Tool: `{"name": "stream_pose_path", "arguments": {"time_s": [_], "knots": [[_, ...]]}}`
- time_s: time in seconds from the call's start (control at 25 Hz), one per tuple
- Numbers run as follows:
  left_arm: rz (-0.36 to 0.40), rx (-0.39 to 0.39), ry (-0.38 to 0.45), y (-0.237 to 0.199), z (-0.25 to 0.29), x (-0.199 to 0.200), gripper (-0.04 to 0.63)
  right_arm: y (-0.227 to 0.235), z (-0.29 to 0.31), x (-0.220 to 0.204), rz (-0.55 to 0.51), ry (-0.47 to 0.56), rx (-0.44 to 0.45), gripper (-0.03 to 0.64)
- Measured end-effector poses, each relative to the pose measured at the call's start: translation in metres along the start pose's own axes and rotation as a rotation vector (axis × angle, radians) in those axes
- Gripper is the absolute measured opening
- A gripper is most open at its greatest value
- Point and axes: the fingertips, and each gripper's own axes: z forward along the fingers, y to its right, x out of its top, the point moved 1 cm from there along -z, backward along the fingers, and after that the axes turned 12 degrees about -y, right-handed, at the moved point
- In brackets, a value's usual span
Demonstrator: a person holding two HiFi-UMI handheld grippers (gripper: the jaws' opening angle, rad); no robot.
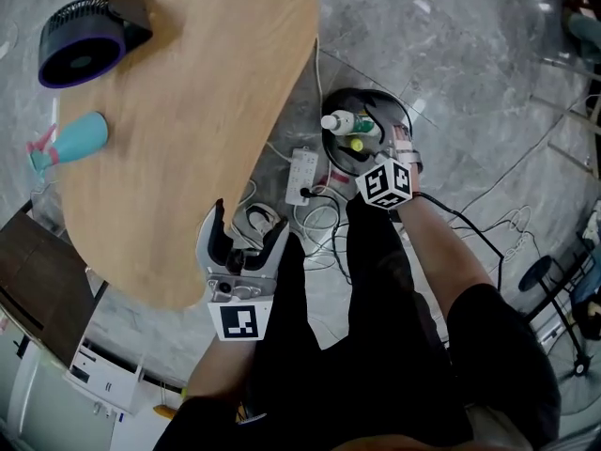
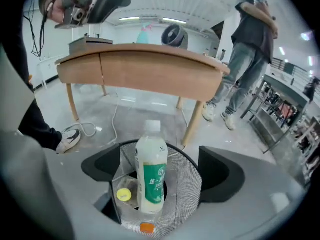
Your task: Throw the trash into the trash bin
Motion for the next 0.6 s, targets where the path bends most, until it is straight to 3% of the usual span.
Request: {"name": "stream_pose_path", "arguments": {"time_s": [0.16,0.32,0.6], "knots": [[0.018,0.001,0.027,-0.007,-0.013,0.009,0.384,-0.007,-0.041,0.022,0.038,0.042,-0.038,0.506],[-0.003,0.021,-0.002,-0.022,-0.037,-0.001,0.384,-0.019,-0.081,0.052,0.078,0.095,-0.062,0.505],[-0.104,0.185,-0.006,-0.057,-0.095,-0.016,0.384,-0.042,-0.168,0.154,0.11,0.287,-0.019,0.505]]}}
